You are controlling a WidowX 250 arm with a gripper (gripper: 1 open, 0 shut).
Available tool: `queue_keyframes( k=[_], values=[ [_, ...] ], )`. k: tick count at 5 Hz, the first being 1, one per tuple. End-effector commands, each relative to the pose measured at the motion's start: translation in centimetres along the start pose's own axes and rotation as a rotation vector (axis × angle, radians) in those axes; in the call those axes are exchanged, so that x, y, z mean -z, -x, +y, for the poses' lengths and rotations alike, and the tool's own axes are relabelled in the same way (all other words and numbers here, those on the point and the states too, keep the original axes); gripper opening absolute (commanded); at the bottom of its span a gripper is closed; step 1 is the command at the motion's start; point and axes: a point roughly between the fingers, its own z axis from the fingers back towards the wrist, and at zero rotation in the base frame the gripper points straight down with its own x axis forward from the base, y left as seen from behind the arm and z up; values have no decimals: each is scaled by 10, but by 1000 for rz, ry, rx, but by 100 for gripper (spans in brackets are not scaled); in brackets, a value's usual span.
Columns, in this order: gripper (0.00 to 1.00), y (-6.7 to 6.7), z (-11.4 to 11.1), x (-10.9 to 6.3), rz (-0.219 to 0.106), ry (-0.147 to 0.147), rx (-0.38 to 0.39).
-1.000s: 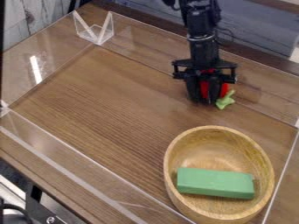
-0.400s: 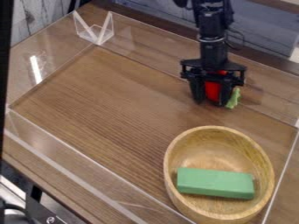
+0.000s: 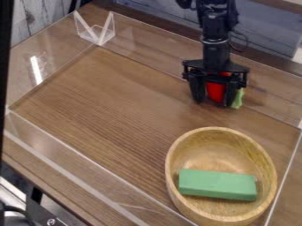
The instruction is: Move the red object to the right side of the table
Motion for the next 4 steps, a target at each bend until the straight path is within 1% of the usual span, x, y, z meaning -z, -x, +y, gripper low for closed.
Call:
queue_keyframes(
  k=[1,2,3,4],
  values=[
    [100,-6,-6,-15,-56,19,11],
    [100,-3,-8,-22,-52,32,27],
    [100,9,-9,-27,-52,44,31],
    [100,20,-9,-38,-66,58,34]
  ],
)
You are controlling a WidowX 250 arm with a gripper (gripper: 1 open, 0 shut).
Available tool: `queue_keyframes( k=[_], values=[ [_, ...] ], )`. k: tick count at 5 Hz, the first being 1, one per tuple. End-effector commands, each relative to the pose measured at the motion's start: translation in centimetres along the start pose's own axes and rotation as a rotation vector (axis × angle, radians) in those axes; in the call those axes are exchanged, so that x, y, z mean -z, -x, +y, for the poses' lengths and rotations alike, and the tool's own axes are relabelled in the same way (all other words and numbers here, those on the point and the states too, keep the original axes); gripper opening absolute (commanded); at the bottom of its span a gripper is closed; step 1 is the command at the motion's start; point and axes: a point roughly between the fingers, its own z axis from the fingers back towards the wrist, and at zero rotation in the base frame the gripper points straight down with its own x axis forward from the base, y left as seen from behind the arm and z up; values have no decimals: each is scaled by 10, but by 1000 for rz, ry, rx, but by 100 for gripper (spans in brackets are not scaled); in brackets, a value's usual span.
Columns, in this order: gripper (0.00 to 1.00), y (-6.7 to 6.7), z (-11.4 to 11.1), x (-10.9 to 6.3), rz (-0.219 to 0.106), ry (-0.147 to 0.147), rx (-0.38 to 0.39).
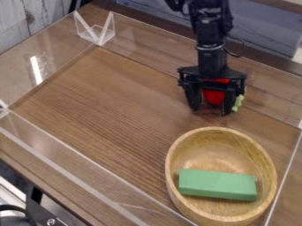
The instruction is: Move the red object to the right side of the table
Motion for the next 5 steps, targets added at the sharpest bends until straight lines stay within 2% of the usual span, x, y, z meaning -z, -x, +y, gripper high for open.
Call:
queue_keyframes(
  k=[1,2,3,4,5],
  values=[
    [100,-8,-1,-46,-98,30,56],
    [100,-8,3,-65,-110,47,108],
    [100,-1,2,-76,-123,52,114],
    [100,4,0,-82,-128,54,122],
    [100,0,1,-80,-132,53,128]
  ],
)
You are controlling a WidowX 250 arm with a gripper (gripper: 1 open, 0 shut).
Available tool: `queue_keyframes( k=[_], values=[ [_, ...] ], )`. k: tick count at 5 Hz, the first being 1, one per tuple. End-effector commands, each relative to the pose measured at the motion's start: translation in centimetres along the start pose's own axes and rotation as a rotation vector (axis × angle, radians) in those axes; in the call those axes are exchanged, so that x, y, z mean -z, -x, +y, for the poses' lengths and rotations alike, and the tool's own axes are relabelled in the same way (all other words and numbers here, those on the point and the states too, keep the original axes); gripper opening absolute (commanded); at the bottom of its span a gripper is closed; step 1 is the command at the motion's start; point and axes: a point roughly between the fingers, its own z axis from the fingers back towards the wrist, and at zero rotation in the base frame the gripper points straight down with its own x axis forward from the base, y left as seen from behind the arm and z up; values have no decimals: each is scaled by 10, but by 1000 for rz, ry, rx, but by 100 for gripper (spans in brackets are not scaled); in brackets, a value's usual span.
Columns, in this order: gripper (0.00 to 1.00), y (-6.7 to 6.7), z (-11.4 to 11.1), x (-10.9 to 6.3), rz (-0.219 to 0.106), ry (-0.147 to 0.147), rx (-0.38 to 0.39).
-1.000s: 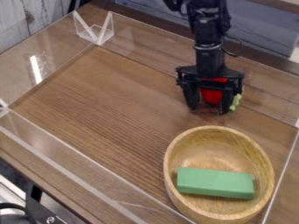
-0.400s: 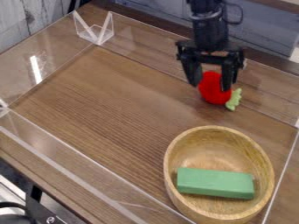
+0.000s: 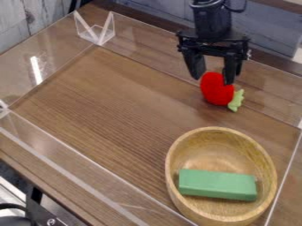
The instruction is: Move the red object to the right side of the table
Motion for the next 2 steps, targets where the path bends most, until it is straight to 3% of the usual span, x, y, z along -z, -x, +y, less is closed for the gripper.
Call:
queue_keyframes(
  k=[1,2],
  values=[
    [100,-13,-1,-17,-74,-4,22],
    [100,-7,8,-21,-88,-9,-2]
  ],
)
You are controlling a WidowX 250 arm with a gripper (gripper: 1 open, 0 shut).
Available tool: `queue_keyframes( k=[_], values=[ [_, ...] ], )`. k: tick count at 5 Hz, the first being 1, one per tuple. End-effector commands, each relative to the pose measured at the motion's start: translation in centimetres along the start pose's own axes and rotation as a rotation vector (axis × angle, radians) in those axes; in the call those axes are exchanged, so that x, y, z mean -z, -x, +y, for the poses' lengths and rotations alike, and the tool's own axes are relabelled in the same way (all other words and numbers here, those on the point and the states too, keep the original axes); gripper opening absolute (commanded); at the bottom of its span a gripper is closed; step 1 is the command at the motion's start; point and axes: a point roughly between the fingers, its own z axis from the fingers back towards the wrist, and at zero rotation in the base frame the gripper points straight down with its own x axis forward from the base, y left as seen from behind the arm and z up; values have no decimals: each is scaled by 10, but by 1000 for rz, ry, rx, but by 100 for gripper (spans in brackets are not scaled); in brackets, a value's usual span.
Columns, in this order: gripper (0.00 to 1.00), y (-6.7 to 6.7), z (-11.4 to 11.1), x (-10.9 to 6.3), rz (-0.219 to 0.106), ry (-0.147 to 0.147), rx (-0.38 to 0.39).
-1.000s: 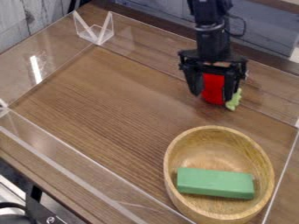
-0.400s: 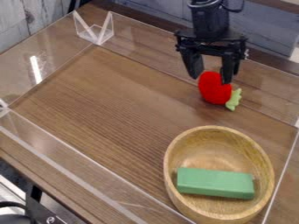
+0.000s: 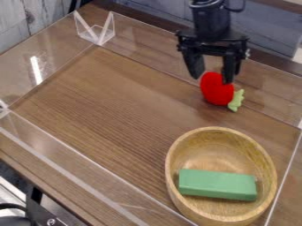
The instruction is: Move the red object to the right side of the table
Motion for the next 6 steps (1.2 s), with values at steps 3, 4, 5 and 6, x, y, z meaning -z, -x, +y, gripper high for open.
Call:
queue_keyframes(
  k=[3,4,5,6],
  values=[
    [0,-2,-3,-44,-115,-19,-28],
    [100,-3,-7,-54,-128,-22,-44],
    [100,0,2,-62,-123,-13,20],
    [100,2,12,-67,-116,-12,89]
  ],
)
